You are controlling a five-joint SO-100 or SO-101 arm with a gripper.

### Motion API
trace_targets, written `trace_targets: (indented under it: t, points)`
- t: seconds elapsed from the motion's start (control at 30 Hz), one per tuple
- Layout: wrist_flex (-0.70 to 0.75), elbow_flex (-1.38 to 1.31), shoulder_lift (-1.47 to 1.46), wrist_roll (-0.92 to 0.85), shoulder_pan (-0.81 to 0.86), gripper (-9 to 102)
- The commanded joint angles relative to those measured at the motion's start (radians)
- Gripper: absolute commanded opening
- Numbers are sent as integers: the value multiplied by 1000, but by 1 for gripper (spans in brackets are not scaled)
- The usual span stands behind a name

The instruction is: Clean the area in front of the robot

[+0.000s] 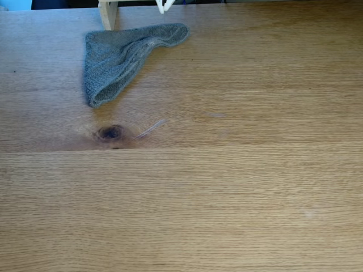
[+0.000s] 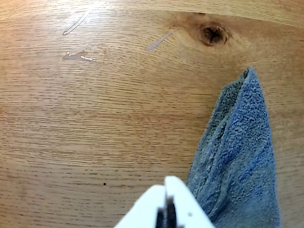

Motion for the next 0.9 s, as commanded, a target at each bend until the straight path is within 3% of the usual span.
trace_targets:
  t: [0.0, 0.47, 0.73, 0.87]
  points:
    - [-57, 124, -104, 12, -35, 0]
    - [-66, 124, -104, -28, -44, 0]
    - [-422, 123, -218, -235, -192, 1]
    - [-569, 18, -463, -239, -247, 6]
